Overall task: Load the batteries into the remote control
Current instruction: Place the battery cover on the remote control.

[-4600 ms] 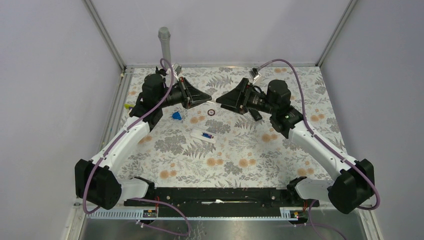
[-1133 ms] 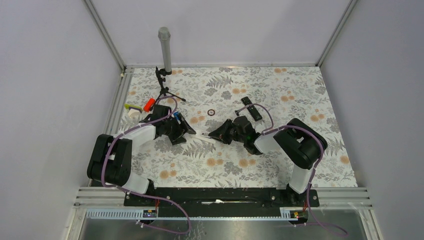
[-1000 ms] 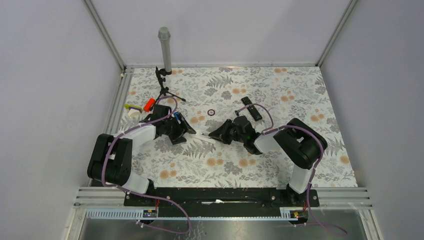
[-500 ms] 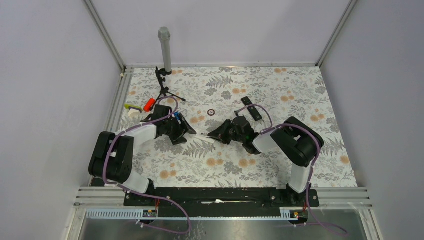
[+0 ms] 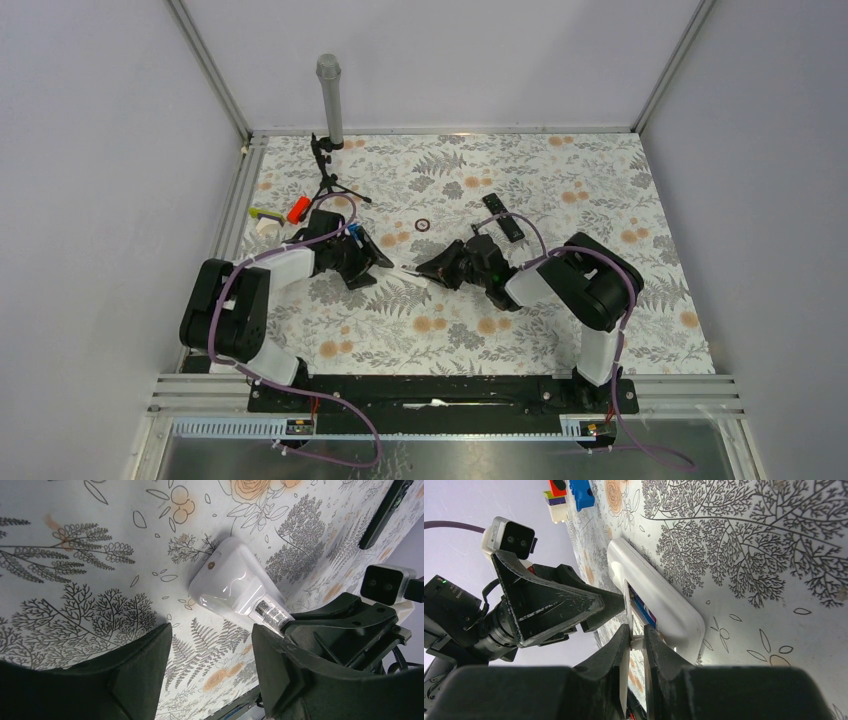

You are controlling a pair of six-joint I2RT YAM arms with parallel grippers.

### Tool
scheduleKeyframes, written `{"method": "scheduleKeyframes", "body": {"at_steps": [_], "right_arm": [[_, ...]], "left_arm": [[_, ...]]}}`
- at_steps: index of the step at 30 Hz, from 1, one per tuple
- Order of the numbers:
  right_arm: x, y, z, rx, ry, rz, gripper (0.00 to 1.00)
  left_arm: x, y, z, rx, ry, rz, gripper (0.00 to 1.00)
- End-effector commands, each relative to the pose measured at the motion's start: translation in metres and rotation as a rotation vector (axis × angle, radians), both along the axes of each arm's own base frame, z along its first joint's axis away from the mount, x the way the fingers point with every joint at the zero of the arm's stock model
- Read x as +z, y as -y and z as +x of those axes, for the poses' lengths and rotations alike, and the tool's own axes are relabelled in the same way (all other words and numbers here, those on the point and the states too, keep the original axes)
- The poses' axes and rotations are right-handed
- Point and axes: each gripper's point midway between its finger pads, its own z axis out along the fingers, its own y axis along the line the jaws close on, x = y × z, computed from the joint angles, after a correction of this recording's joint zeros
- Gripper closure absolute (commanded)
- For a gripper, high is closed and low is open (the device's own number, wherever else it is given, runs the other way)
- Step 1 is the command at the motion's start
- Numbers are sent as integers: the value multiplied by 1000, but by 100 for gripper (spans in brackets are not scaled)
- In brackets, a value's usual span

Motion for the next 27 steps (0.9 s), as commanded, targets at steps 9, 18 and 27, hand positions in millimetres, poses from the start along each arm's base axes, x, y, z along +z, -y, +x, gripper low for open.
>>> {"method": "scheduleKeyframes", "body": {"at_steps": [9,18,27], "right_arm": [[-26,3,-9,8,-123,-113,100],[-26,10,-14,-10,-200,-170,97],[-19,6,-13,4,-220,-188,90]], "left_arm": [[-4,10,13,16,3,-69,30],[-17,6,13,102,-33,-66,33],[-33,0,4,132,-88,-27,34]]}}
